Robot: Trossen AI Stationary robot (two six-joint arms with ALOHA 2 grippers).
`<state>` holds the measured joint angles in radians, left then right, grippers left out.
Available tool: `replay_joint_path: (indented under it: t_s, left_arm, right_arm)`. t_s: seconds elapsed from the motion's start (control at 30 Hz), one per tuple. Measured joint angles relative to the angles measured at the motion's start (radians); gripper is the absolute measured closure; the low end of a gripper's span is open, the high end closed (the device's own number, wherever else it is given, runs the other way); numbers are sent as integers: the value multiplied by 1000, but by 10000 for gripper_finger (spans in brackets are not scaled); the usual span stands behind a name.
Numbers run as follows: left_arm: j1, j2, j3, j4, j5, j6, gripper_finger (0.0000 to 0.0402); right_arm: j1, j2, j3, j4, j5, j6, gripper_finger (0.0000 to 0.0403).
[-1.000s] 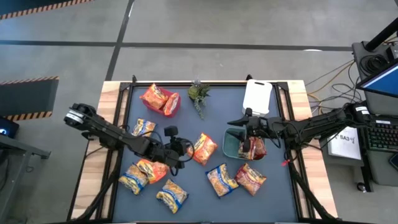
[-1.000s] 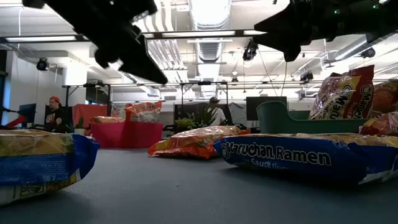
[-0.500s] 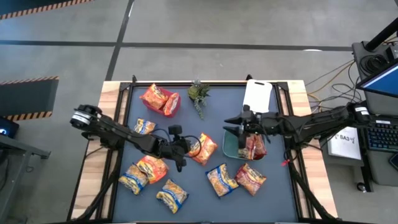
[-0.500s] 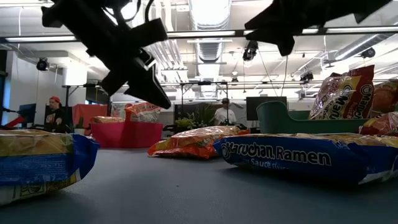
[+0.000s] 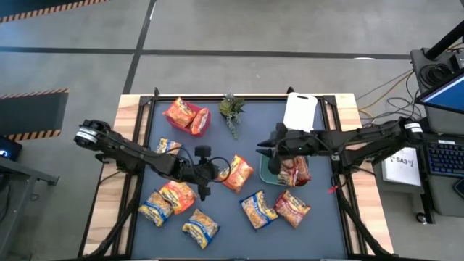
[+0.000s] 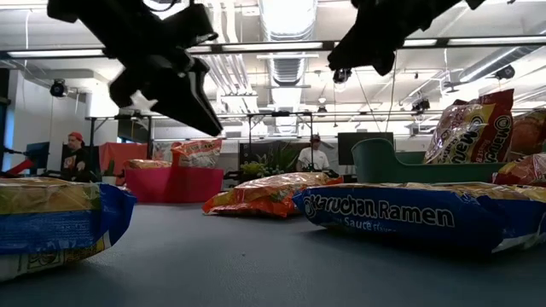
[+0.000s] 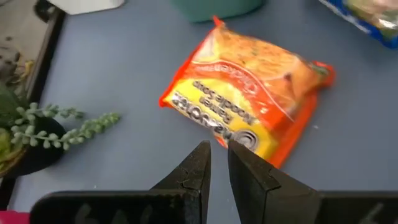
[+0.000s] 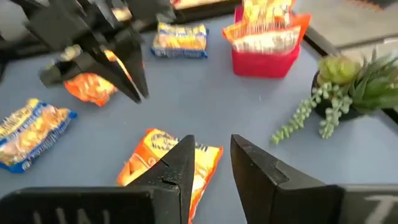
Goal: Sort Maruchan noodles
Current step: Put the orange noodle pack into the red bin
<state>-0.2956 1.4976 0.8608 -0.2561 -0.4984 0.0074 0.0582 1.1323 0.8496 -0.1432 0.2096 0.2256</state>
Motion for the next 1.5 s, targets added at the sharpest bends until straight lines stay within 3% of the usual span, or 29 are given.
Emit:
replay_joint_path:
  t_s: [0.27, 0.57, 0.73, 0.97, 1.27, 1.5]
  left_arm:
    - [-4, -64, -1, -117, 99, -57, 363]
    - [-3, -17, -2, -78, 99, -183, 358]
    - [-5, -7, -9, -95, 98, -195, 322]
    - [-11, -20, -19, -84, 97, -204, 280]
    - [-11, -1, -141, 249, 95, -221, 250]
    - [-13, 106, -168, 535, 106, -172, 248]
  right_arm:
    - [0, 127, 134, -234, 0, 9, 347]
    - [0, 264, 224, -271, -1, -20, 352]
    - [-6, 308, 269, -280, -26, -2, 317]
    - [-8, 321, 294, -291, -56, 33, 234]
    - [-30, 371, 292, -282, -162, 77, 139]
    - [-74, 471, 311, -292, -222, 128, 98]
